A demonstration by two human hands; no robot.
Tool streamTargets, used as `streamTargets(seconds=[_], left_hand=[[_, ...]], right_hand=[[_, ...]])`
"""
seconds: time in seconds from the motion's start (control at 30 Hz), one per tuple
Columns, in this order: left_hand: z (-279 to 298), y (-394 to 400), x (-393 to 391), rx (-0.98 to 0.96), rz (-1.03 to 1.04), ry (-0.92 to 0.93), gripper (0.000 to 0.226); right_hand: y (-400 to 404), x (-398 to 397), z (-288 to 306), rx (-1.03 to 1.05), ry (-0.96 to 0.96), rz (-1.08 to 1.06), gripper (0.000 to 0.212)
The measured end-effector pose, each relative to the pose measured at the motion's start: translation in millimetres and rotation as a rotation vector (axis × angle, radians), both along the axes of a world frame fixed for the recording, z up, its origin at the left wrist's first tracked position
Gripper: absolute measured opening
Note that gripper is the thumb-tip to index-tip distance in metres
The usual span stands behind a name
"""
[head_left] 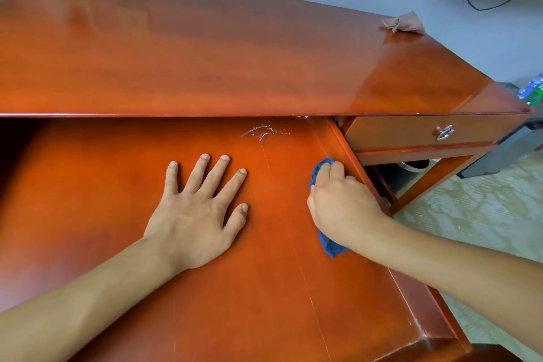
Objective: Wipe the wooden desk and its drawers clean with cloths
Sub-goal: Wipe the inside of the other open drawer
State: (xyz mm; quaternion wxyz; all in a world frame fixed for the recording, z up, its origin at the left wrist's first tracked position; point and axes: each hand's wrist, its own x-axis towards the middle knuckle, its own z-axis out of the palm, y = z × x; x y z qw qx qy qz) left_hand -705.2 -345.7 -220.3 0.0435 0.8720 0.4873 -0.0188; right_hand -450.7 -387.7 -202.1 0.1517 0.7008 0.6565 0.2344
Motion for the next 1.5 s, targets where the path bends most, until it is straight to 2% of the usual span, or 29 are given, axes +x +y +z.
streamTargets(seconds=[0.07, 0.2, 0.3, 0.37, 0.4, 0.43, 0.5, 0.53, 0.57, 0.67, 0.7, 0.73, 0.77, 0.87, 0.9, 0.93, 1.03, 1.07, 1.1, 1.13, 1.2, 1.23, 1.27, 1.37, 1.4, 1.5], left_hand=[[2.0, -0.9, 0.1, -0.004, -0.005, 0.014, 0.073], [4.2, -3.5, -0.3, -0.004, -0.008, 0.027, 0.074], [4.3, -5.3, -1.2, -0.005, -0.006, 0.01, 0.074], [3.8, -6.1, -1.5, 0.005, -0.002, -0.005, 0.074], [3.4, -6.6, -1.3, 0.004, -0.003, -0.01, 0.074], [3.4, -7.6, -0.8, 0.003, -0.006, -0.012, 0.075], [3.5, -8.9, 0.2, 0.012, 0.0, -0.032, 0.079], [3.1, -9.3, 0.3, 0.017, 0.009, -0.047, 0.081], [2.6, -9.4, 0.1, 0.023, 0.022, -0.064, 0.084], [-2.6, -12.6, -3.1, 0.098, 0.103, -0.155, 0.084], [-5.5, -13.2, -4.2, 0.128, 0.131, -0.184, 0.081], [-7.8, -13.5, -4.8, 0.149, 0.158, -0.2, 0.078], [-9.5, -14.7, -5.0, 0.158, 0.181, -0.199, 0.076], [-7.9, -17.2, -3.6, 0.175, 0.257, -0.178, 0.074], [-6.7, -17.0, -3.1, 0.171, 0.277, -0.168, 0.074], [-5.7, -16.8, -2.7, 0.163, 0.286, -0.158, 0.075], [-4.9, -14.9, -9.0, 0.168, 0.257, -0.151, 0.074], [-3.7, -14.4, -13.9, 0.171, 0.239, -0.155, 0.073], [-2.4, -14.7, -19.8, 0.172, 0.214, -0.16, 0.072], [-1.0, -14.7, -26.6, 0.175, 0.182, -0.165, 0.071], [0.8, -14.7, -40.1, 0.185, 0.122, -0.168, 0.069], [1.9, -14.6, -45.9, 0.188, 0.096, -0.161, 0.068], [3.4, -14.7, -50.3, 0.187, 0.072, -0.154, 0.067], [5.4, -16.5, -57.7, 0.195, 0.028, -0.149, 0.065], [4.7, -17.5, -58.8, 0.204, 0.023, -0.155, 0.064], [1.4, -21.9, -60.3, 0.22, 0.003, -0.181, 0.061]], right_hand=[[40.8, -9.6, 0.2, -0.068, 0.075, -0.054, 0.041], [97.7, -27.8, 6.4, 0.074, 0.399, -0.017, 0.042], [70.5, -46.2, 4.5, -0.055, 0.609, 0.354, 0.049], [58.9, -35.1, -1.4, -0.147, 0.657, 0.475, 0.05], [67.6, -25.1, -3.2, -0.129, 0.626, 0.436, 0.049], [79.5, -17.4, -2.6, -0.069, 0.594, 0.303, 0.048], [104.3, -14.0, 3.6, 0.08, 0.526, -0.103, 0.043], [110.0, -23.1, 4.9, 0.111, 0.496, -0.196, 0.041], [111.4, -36.7, 4.6, 0.114, 0.5, -0.166, 0.042], [96.3, -71.9, -2.8, 0.015, 0.674, 0.312, 0.046], [91.5, -73.3, -7.3, -0.052, 0.695, 0.43, 0.047], [93.8, -68.0, -7.7, -0.086, 0.693, 0.461, 0.047], [101.1, -60.6, -6.4, -0.054, 0.677, 0.392, 0.046], [122.2, -46.6, 1.8, 0.131, 0.572, -0.091, 0.042], [121.4, -53.7, 2.0, 0.135, 0.562, -0.088, 0.042], [117.1, -63.6, 2.8, 0.111, 0.598, 0.024, 0.043], [82.8, -85.9, -4.3, -0.079, 0.701, 0.572, 0.047], [81.3, -80.6, -5.2, -0.116, 0.671, 0.625, 0.046], [89.7, -70.6, -4.8, -0.089, 0.642, 0.587, 0.045], [103.7, -60.0, -1.3, -0.007, 0.621, 0.414, 0.044], [125.3, -48.8, 5.8, 0.117, 0.573, -0.072, 0.042], [126.1, -56.7, 5.2, 0.126, 0.557, -0.152, 0.042], [122.6, -70.0, 4.2, 0.122, 0.559, -0.083, 0.043], [95.4, -109.2, -10.4, 0.018, 0.633, 0.409, 0.046], [101.3, -110.7, -8.5, -0.001, 0.645, 0.439, 0.046], [133.4, -113.2, 6.7, 0.124, 0.626, 0.04, 0.039]])
